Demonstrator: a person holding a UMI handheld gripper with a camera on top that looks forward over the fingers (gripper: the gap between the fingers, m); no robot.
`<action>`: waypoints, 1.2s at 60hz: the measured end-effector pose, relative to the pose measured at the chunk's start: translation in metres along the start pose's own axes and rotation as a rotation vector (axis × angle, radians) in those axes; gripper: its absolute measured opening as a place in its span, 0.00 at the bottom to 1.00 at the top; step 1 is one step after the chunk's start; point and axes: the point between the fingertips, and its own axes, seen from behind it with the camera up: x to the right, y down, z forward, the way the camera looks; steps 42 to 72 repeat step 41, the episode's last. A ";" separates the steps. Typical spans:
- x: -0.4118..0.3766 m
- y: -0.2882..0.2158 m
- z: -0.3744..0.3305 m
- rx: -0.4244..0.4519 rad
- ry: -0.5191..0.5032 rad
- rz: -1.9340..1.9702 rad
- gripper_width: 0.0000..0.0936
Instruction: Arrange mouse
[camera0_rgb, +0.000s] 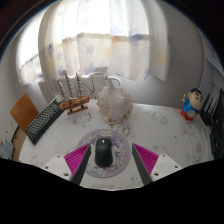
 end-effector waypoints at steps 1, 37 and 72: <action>0.004 -0.002 -0.012 -0.003 0.007 0.007 0.91; 0.075 0.027 -0.151 -0.075 0.157 0.117 0.92; 0.073 0.028 -0.150 -0.074 0.153 0.124 0.92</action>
